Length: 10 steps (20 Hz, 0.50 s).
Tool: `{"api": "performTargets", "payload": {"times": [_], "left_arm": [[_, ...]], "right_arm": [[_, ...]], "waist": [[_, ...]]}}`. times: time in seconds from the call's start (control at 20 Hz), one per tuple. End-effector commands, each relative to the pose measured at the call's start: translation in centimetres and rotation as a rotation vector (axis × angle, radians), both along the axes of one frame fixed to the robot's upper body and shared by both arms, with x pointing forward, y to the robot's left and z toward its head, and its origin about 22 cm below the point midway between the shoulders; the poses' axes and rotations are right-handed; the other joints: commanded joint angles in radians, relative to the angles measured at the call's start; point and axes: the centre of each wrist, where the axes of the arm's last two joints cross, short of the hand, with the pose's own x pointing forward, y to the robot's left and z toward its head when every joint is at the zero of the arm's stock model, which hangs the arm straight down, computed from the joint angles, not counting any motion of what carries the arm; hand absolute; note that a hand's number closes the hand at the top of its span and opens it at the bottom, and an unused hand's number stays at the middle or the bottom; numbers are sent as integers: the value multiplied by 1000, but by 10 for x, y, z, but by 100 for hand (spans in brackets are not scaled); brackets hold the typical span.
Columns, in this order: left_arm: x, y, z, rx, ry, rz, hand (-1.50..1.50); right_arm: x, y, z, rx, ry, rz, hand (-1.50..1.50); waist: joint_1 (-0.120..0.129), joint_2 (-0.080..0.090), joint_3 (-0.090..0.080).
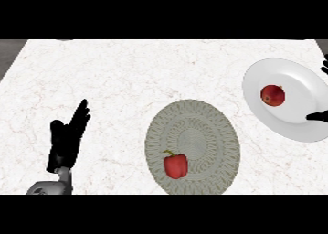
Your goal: Pick the pear from the placemat and place it in the plate
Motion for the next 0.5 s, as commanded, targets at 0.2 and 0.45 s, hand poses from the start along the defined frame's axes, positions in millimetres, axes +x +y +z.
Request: {"api": "performTargets", "payload": {"times": [0.2,0.45], "left_arm": [[-4,-3,6,-4,-3,-9,0],[2,12,4,-7,-10,-12,0]], "right_arm": [[-13,0,-21,-13,-23,29,-150],[-22,-15,-16,-24,-28,-33,-150]], "waist": [[6,0,1],[17,8,2]]}}
